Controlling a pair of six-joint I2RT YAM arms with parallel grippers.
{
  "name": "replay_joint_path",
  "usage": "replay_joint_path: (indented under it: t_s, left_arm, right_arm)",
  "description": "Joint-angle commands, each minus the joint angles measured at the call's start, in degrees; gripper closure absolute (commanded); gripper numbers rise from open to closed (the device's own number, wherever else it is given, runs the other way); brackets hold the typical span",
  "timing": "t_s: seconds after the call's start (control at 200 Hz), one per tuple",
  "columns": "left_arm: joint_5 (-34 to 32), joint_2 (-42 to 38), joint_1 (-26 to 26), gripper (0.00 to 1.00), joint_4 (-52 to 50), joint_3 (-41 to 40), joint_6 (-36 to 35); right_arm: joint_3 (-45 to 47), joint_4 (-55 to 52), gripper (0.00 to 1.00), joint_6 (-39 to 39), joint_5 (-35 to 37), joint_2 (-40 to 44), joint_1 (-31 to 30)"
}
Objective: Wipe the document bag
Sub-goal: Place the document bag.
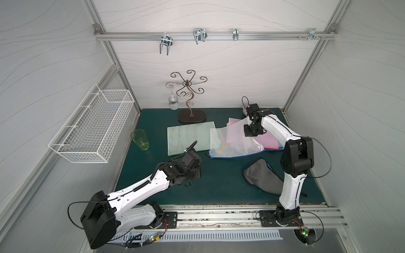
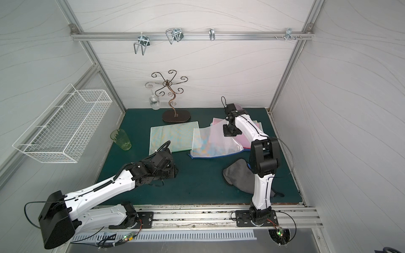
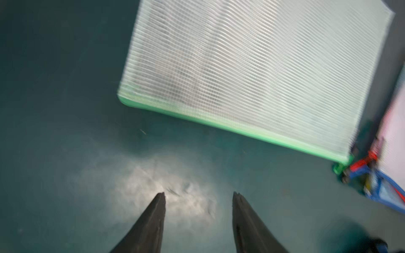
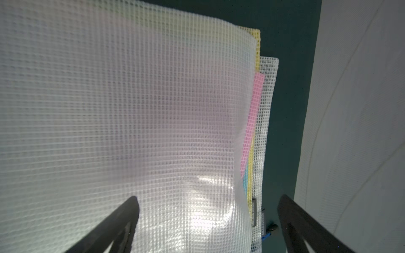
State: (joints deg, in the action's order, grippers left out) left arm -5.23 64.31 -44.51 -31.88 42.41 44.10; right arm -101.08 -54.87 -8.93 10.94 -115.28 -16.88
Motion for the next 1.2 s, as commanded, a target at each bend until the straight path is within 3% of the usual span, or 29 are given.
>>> replay_joint_path:
  t_s: [0.0,0.25,0.475,0.69,0.976,1.016,1.106,1.196]
  left_arm:
    - [-2.2,0.0,1.2,0.57,-3.5,4.2,-1.7]
    - [-1.6,2.2,5.2,0.57,-5.3,7.8,-4.4]
    - [0.2,6.6,7.6,0.57,-3.9,10.3,-6.3]
    - [2.1,10.3,9.5,0.57,-3.0,12.0,-7.6]
    - [4.1,12.8,11.1,0.57,-3.0,13.3,-8.7]
    - [4.3,12.8,11.1,0.57,-3.0,13.2,-8.6]
    - [4.2,12.6,11.5,0.57,-2.8,12.9,-8.8]
    - [4.4,12.4,11.9,0.57,-2.7,12.4,-8.7]
  right_arm:
    - [-6.0,-3.3,1.00,5.6,5.9,-4.8,2.5]
    - [-12.7,-2.0,1.00,14.5,13.9,-12.6,5.4]
    - [-16.3,-1.6,1.00,16.6,16.9,-17.2,9.4]
    - [-16.5,1.4,1.00,20.1,16.1,-18.3,12.4]
    - [-16.3,3.0,1.00,21.8,15.7,-19.6,11.8]
    - [-16.3,3.2,0.89,21.8,15.9,-19.5,11.8]
    - [-16.4,3.4,0.54,21.1,17.5,-19.4,11.7]
    - [-16.5,3.6,0.29,20.1,20.0,-19.1,11.6]
